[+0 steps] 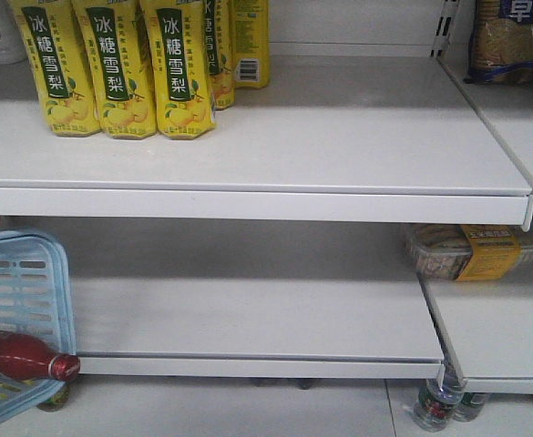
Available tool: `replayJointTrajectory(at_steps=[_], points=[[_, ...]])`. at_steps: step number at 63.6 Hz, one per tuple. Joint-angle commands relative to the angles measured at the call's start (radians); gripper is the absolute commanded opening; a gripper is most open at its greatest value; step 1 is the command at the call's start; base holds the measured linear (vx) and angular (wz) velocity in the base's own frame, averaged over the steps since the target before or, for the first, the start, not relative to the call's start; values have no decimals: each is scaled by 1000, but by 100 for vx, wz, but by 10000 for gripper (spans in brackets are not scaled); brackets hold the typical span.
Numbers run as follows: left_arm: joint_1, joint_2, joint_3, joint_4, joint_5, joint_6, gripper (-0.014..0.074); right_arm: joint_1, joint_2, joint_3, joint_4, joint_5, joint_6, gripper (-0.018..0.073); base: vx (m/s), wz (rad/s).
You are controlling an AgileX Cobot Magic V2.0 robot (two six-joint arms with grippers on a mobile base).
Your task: Place coke in basket with both arms
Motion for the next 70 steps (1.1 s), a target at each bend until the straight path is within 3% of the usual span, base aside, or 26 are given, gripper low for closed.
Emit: replayJointTrajectory(at_steps=[1, 21, 32, 41, 59, 70], points=[[27, -24, -37, 46, -127, 48, -6, -1, 6, -25, 32, 18, -11, -9, 0, 0], [118, -143, 70, 46, -130, 44, -6, -1, 6, -25, 32, 18, -11, -9, 0, 0], [152, -217, 132, 47, -128, -38, -6, -1, 6, -25, 32, 18, -11, -9, 0, 0], [168, -264, 154, 49, -128, -51, -6, -1, 6, -25, 33, 18, -11, -9, 0, 0], [179, -327, 205, 190, -173, -56, -6, -1, 6, -25, 33, 18, -11, -9, 0, 0], [198, -355, 249, 203, -222, -56, -6, -1, 6, -25, 33, 18, -11, -9, 0, 0]])
